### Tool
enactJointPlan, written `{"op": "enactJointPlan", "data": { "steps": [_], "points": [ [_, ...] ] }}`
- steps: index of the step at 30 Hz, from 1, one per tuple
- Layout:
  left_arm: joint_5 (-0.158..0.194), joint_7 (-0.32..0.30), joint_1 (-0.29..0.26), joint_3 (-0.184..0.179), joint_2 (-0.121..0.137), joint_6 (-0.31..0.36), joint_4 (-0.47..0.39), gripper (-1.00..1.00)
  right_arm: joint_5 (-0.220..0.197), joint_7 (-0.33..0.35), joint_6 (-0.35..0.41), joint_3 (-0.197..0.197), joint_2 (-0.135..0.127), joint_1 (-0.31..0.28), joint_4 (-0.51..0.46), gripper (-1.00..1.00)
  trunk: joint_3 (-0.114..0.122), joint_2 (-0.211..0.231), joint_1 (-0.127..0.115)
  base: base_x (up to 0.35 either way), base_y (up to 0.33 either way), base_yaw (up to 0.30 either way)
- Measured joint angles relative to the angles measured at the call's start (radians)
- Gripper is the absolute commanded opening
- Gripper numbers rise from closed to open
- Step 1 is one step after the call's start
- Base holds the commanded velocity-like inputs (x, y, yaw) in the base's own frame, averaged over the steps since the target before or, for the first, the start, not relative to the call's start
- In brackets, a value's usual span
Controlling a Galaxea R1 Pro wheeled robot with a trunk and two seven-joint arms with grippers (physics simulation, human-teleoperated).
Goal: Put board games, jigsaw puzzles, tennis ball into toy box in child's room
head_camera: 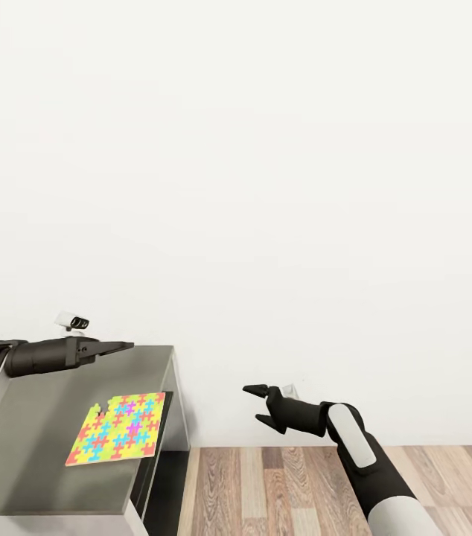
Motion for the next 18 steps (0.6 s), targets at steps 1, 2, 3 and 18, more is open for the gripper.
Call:
{"op": "enactJointPlan", "data": {
  "steps": [1, 2, 3, 18],
  "points": [
    [0.0, 0.0, 0.0, 0.001, 0.001, 0.0, 0.0, 1.0, 0.0, 0.001, 0.0, 0.001, 0.0, 0.0, 0.0, 1.0, 0.0, 0.0, 0.0, 0.0, 0.0, 0.0],
    [0.001, 0.0, 0.0, 0.001, 0.001, 0.0, 0.0, 1.0, 0.0, 0.001, 0.0, 0.001, 0.0, 0.0, 0.0, 1.0, 0.0, 0.0, 0.0, 0.0, 0.0, 0.0],
    [0.001, 0.0, 0.0, 0.001, 0.001, 0.0, 0.0, 1.0, 0.0, 0.001, 0.0, 0.001, 0.0, 0.0, 0.0, 1.0, 0.0, 0.0, 0.0, 0.0, 0.0, 0.0],
    [0.0, 0.0, 0.0, 0.001, 0.0, 0.0, 0.0, 1.0, 0.0, 0.034, -0.004, -0.005, 0.0, 0.001, -0.002, 1.0, 0.0, 0.0, 0.0, -0.032, 0.088, 0.0]
  ]
}}
